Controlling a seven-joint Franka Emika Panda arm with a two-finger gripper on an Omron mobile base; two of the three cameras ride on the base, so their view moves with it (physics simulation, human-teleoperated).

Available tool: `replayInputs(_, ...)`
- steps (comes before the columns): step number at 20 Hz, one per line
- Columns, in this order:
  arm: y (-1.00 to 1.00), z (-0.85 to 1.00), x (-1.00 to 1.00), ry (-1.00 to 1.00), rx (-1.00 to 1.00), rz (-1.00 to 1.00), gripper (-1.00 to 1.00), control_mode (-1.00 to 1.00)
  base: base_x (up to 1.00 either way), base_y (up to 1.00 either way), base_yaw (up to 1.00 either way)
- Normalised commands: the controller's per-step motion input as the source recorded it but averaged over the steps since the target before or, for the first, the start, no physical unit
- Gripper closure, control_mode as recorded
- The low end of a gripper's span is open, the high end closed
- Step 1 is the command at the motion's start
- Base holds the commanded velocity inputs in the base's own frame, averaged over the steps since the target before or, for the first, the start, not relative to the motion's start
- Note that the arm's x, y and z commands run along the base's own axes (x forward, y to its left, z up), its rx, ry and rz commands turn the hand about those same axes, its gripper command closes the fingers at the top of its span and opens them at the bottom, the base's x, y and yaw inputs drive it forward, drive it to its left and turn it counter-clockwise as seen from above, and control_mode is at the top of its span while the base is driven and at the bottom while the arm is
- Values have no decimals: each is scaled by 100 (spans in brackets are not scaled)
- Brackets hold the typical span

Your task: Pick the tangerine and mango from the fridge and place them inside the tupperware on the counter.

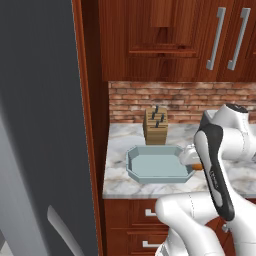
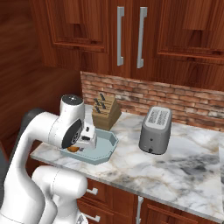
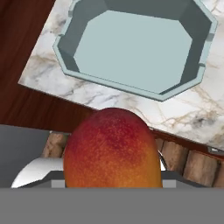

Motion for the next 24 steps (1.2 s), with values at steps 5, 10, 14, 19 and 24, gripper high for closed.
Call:
replayInputs(5, -3, -21, 46, 15, 0, 26, 100, -100, 0, 0, 0)
replayInputs(10, 2, -22, 62, 18, -1, 4, 100, -100, 0, 0, 0)
replayInputs(14, 0, -28, 66, 9, 0, 0, 100, -100, 0, 0, 0)
replayInputs(19, 0, -49, 55, -1, -1, 0, 100, -100, 0, 0, 0)
replayInputs(24, 0, -57, 46, -2, -4, 0, 100, -100, 0, 0, 0)
